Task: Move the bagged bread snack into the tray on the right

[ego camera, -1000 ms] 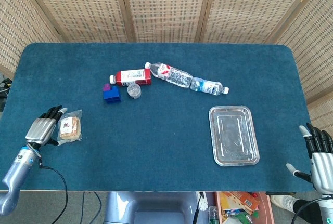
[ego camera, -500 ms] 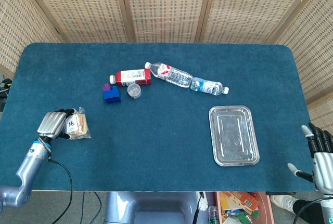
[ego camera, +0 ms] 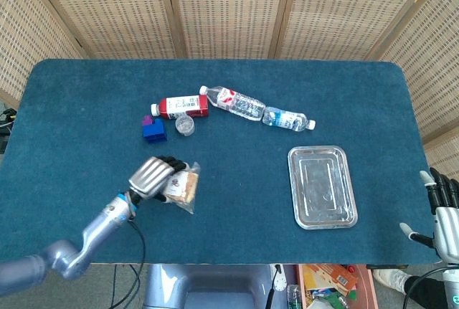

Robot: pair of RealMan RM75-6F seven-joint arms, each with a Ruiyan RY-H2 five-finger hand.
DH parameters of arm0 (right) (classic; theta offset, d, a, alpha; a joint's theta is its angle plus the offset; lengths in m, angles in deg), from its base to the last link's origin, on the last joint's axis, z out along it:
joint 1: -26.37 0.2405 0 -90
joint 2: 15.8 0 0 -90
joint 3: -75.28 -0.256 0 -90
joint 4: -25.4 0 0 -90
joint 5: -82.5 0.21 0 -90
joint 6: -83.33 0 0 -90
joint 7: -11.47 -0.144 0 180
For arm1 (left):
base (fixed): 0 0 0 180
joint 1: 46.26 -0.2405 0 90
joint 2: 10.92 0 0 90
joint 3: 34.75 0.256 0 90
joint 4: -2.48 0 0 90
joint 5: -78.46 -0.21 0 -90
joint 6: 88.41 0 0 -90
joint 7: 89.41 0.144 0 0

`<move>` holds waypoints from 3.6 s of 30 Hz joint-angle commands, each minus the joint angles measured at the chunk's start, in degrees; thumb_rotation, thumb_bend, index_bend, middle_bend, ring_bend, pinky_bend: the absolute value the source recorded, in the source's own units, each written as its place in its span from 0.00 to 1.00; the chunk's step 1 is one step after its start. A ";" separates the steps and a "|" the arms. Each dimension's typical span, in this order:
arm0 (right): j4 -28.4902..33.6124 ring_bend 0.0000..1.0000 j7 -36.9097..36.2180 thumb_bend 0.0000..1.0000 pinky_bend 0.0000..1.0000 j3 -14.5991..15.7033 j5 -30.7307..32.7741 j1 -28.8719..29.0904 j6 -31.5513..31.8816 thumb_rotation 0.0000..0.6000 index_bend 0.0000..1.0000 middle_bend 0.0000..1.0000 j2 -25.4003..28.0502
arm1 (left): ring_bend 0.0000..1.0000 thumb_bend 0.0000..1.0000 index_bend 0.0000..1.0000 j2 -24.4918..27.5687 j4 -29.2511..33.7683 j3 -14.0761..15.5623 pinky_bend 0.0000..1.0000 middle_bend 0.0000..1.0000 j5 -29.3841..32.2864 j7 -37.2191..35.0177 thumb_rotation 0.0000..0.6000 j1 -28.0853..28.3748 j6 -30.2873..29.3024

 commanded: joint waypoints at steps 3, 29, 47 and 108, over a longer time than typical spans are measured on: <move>-0.19 0.00 0.40 0.00 0.00 -0.48 1.57 0.35 -1.11 1.00 0.00 0.00 -0.17 | 0.35 0.12 0.48 -8.60 -5.84 -1.65 0.44 0.51 -1.38 6.11 1.00 7.64 4.60; -4.29 0.00 -4.25 0.00 0.00 1.41 -16.43 19.00 -19.64 1.00 0.00 0.00 2.21 | 0.00 0.00 0.00 25.43 19.33 0.96 0.00 0.00 10.28 8.74 1.00 -13.42 -18.41; -3.21 0.00 11.26 0.00 0.00 -0.11 -22.93 45.86 -51.10 1.00 0.00 0.00 -13.87 | 0.00 0.00 0.00 28.25 14.73 4.85 0.00 0.00 10.23 -3.06 1.00 -27.69 -30.49; -30.90 0.41 8.53 0.16 0.54 14.06 -29.66 46.97 -29.52 1.00 0.50 0.43 -10.68 | 0.00 0.00 0.00 26.12 14.28 3.69 0.00 0.00 9.32 1.11 1.00 -26.88 -23.55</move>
